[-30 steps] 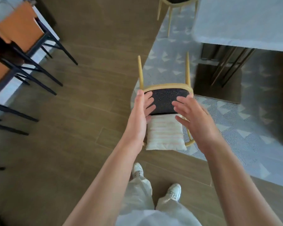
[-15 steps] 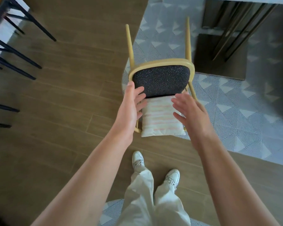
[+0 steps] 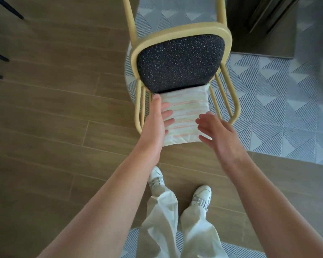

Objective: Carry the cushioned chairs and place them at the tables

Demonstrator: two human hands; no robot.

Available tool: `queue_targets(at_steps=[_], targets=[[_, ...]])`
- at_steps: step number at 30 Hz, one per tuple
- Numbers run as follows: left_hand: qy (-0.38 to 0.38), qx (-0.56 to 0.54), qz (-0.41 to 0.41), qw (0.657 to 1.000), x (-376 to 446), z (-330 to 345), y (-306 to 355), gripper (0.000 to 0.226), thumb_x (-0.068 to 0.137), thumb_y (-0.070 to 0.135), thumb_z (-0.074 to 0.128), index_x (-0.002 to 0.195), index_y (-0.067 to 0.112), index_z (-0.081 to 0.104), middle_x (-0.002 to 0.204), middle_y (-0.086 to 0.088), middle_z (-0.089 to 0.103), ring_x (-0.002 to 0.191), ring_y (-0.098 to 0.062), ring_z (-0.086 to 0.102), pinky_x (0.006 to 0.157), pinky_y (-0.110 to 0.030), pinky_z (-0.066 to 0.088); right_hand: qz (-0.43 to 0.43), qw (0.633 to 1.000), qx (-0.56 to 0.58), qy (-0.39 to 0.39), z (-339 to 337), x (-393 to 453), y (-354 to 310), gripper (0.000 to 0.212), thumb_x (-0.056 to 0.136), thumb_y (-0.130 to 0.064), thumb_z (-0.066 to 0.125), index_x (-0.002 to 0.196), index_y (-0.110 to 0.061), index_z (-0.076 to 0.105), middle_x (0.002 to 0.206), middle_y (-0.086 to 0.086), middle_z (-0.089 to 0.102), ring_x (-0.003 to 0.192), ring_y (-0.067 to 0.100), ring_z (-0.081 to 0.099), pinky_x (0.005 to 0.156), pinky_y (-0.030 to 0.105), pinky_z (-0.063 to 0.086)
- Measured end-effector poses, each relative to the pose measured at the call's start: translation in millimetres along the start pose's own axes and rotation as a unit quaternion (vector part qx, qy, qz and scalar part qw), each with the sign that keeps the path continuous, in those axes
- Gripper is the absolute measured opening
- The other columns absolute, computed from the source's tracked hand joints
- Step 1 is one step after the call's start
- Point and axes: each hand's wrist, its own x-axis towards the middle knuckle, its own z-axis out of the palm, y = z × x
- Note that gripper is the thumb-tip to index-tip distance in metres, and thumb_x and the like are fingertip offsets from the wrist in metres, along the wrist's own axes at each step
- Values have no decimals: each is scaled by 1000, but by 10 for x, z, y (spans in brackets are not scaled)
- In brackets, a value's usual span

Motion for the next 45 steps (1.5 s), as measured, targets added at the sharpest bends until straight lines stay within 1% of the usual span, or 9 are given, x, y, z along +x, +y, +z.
queue_targets(at_steps=[4, 6, 10, 15, 26, 30, 35, 39, 45], targets=[[1, -8, -27, 1000, 376, 6, -373, 60, 103, 64, 26, 134, 25, 60, 126, 4, 67, 111, -12, 65, 112, -46, 40, 18, 1000, 1, 2, 62, 347, 312, 31, 100, -46, 50, 119, -26, 64, 116, -10, 70, 112, 6, 63, 103, 39, 50], [2, -16, -40, 999, 567, 18, -555, 60, 102, 64, 28, 133, 24, 61, 125, 3, 68, 111, -13, 65, 112, -47, 41, 26, 1000, 5, 10, 83, 531, 462, 33, 100, -47, 51, 120, -25, 66, 115, -10, 71, 111, 6, 64, 102, 38, 51], [4, -34, -61, 998, 917, 37, -878, 53, 104, 59, 32, 129, 25, 63, 121, 4, 69, 108, -13, 67, 109, -47, 43, 44, 999, 17, 15, 108, 834, 771, 26, 99, -47, 51, 108, -28, 67, 113, -8, 72, 109, 7, 65, 100, 37, 52], [2, -39, -71, 997, 1286, 86, -1257, 42, 103, 55, 36, 118, 29, 66, 117, 6, 71, 105, -12, 68, 108, -47, 44, 58, 998, 30, 16, 149, 1183, 1194, 37, 100, -48, 49, 121, -22, 65, 114, -7, 72, 108, 9, 65, 100, 39, 51], [15, -92, -131, 987, 1935, 364, -2274, 42, 104, 56, 39, 112, 25, 66, 120, 0, 70, 108, -19, 67, 111, -50, 41, 81, 994, 71, 33, 112, 1951, 2007, 35, 101, -41, 48, 119, -17, 65, 114, -1, 71, 110, 13, 64, 97, 37, 52], [25, -126, -140, 982, 2223, 528, -2719, 44, 101, 60, 42, 113, 25, 67, 117, 1, 72, 108, -18, 67, 105, -47, 44, 89, 991, 82, 50, 20, 2259, 2420, 39, 103, -43, 45, 122, -15, 64, 116, 0, 70, 110, 12, 63, 97, 37, 51], [59, -155, -127, 978, 2654, 736, -3318, 39, 102, 55, 45, 114, 26, 68, 114, 5, 73, 110, -12, 66, 108, -45, 42, 105, 984, 119, 81, -25, 2701, 3013, 33, 102, -42, 48, 115, -16, 65, 112, -1, 72, 108, 13, 65, 84, 31, 52], [66, -197, -154, 966, 3045, 831, -3796, 45, 100, 58, 46, 117, 23, 68, 117, 3, 73, 114, -15, 64, 112, -47, 39, 122, 972, 155, 125, -28, 3118, 3449, 30, 102, -40, 49, 111, -16, 65, 109, 1, 73, 106, 14, 65, 78, 30, 51], [59, -222, -181, 956, 3499, 888, -4370, 63, 90, 71, 51, 119, 16, 65, 124, -3, 70, 120, -20, 61, 113, -46, 39, 115, 966, 186, 140, 7, 3606, 3978, 30, 101, -43, 52, 100, -17, 68, 110, 5, 73, 107, 17, 67, 84, 32, 53]])
